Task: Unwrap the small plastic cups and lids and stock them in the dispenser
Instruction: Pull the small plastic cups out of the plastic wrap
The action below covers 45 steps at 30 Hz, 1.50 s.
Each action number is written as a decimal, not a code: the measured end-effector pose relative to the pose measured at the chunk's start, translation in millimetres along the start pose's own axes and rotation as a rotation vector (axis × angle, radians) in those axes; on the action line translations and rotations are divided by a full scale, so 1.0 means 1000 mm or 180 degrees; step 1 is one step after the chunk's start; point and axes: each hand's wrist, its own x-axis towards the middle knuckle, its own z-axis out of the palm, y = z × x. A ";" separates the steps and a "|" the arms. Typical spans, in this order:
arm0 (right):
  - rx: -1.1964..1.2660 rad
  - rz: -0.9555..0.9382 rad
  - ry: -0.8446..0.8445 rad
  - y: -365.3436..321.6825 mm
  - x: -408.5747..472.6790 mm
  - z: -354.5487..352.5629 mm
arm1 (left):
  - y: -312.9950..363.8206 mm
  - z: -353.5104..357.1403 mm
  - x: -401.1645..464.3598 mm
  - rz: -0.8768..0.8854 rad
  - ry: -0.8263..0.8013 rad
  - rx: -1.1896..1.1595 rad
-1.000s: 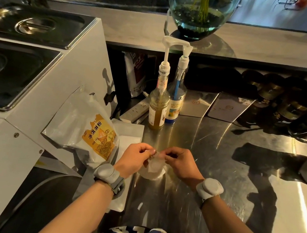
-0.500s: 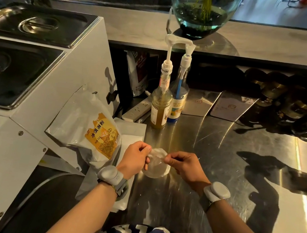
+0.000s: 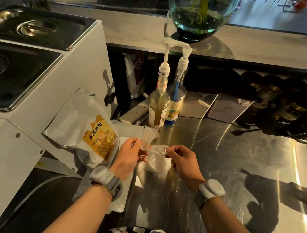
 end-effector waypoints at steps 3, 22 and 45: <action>0.0084 0.0161 0.0095 0.001 0.002 0.001 | 0.003 -0.001 0.000 0.0042 -0.0078 -0.0256; -0.2090 -0.1051 0.0355 0.005 0.031 0.021 | 0.048 0.015 -0.003 0.0156 -0.0953 -0.1184; -0.0112 0.0065 -0.0042 -0.005 0.044 0.000 | -0.007 0.020 0.017 0.0694 -0.0793 0.3518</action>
